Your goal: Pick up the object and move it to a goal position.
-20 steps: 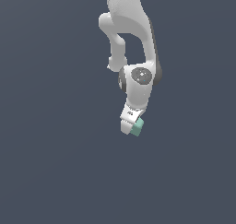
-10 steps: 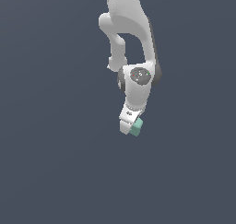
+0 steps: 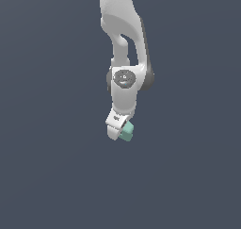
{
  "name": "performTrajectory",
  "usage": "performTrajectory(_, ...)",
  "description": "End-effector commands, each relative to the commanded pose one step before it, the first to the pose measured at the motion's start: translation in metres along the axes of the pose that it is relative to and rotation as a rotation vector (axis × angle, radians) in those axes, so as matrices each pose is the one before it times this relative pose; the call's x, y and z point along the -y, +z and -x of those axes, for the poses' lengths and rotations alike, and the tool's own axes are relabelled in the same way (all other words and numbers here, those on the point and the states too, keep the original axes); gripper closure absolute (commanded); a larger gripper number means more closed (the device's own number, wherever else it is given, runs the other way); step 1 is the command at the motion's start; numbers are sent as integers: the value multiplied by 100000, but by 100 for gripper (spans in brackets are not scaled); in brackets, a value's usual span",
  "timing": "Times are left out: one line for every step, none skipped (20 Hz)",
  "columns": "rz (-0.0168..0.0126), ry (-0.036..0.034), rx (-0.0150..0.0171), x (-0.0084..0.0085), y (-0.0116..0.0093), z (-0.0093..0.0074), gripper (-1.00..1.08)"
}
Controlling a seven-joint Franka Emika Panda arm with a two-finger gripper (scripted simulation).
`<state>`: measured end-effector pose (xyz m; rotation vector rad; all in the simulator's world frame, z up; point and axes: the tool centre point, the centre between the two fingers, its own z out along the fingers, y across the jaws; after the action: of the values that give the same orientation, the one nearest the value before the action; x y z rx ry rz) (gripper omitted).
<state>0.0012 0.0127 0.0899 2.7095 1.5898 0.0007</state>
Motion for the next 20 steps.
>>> performTrajectory(71, 107, -9, -1817, -363, 1917, 108)
performTrajectory(0, 0, 0, -779, -144, 801, 108)
performTrajectory(0, 0, 0, -798, -147, 818, 108)
performTrajectory(0, 0, 0, -813, -150, 830, 108)
performTrajectory(0, 0, 0, -825, -152, 839, 108)
performTrajectory(0, 0, 0, -834, -153, 844, 108)
performTrajectory(-52, -44, -12, -835, -126, 823, 108)
performTrajectory(0, 0, 0, -846, -154, 848, 108)
performTrajectory(0, 0, 0, -850, -154, 846, 108)
performTrajectory(0, 0, 0, -851, -154, 842, 108)
performTrajectory(0, 0, 0, -851, -153, 836, 108)
performTrajectory(0, 0, 0, -832, -149, 811, 108)
performTrajectory(0, 0, 0, -792, -141, 766, 108)
performTrajectory(0, 0, 0, -756, -134, 724, 108)
performTrajectory(0, 0, 0, -717, -126, 680, 108)
performTrajectory(0, 0, 0, -663, -116, 623, 108)
performTrajectory(-43, -17, 51, -608, -68, 548, 108)
performTrajectory(0, 0, 0, -553, -96, 512, 108)
performTrajectory(0, 0, 0, -505, -87, 463, 108)
performTrajectory(0, 0, 0, -459, -78, 415, 108)
